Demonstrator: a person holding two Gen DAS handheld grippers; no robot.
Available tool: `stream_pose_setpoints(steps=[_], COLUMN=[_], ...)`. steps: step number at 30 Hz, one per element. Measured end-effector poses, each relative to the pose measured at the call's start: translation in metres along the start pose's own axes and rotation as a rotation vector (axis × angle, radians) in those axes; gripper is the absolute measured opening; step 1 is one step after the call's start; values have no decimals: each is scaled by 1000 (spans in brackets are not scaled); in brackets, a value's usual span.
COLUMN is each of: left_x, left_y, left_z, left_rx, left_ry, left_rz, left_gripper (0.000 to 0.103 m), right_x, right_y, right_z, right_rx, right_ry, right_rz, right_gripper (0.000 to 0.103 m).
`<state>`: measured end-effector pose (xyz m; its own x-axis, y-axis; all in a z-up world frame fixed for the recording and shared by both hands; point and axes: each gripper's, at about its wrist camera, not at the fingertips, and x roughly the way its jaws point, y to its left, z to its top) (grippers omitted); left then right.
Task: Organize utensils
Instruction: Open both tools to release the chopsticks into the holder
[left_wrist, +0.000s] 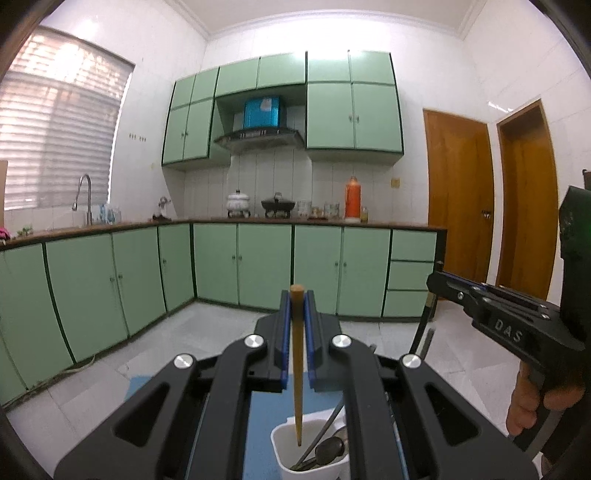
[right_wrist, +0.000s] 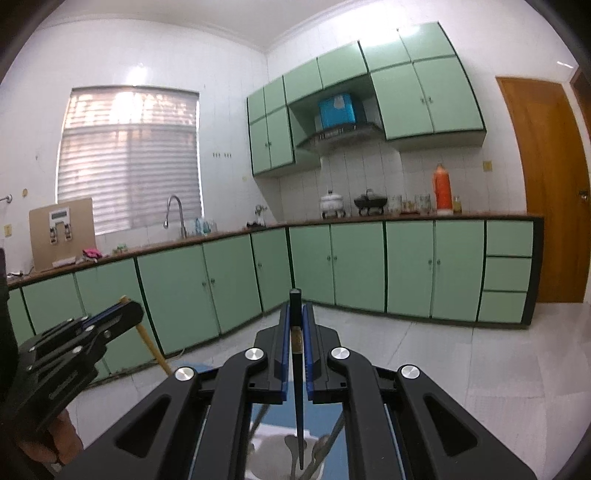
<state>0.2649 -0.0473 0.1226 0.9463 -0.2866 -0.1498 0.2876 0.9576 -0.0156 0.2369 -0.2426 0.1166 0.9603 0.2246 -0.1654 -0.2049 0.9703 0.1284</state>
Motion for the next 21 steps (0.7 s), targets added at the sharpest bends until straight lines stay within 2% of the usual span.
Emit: stream_pose_setpoints(steps=[13,21], left_x=[34,22], left_y=[22,29], left_z=[-46,-51], left_rx=[-27,-31], left_ry=[120,112], left_rz=[4,7], left_gripper=[6,7], right_x=[22,15], right_y=[-8,-9], right_z=[-49,-55], right_rx=[41,42], right_ry=[96,87], right_rz=[-1,0], right_gripper=[7,7])
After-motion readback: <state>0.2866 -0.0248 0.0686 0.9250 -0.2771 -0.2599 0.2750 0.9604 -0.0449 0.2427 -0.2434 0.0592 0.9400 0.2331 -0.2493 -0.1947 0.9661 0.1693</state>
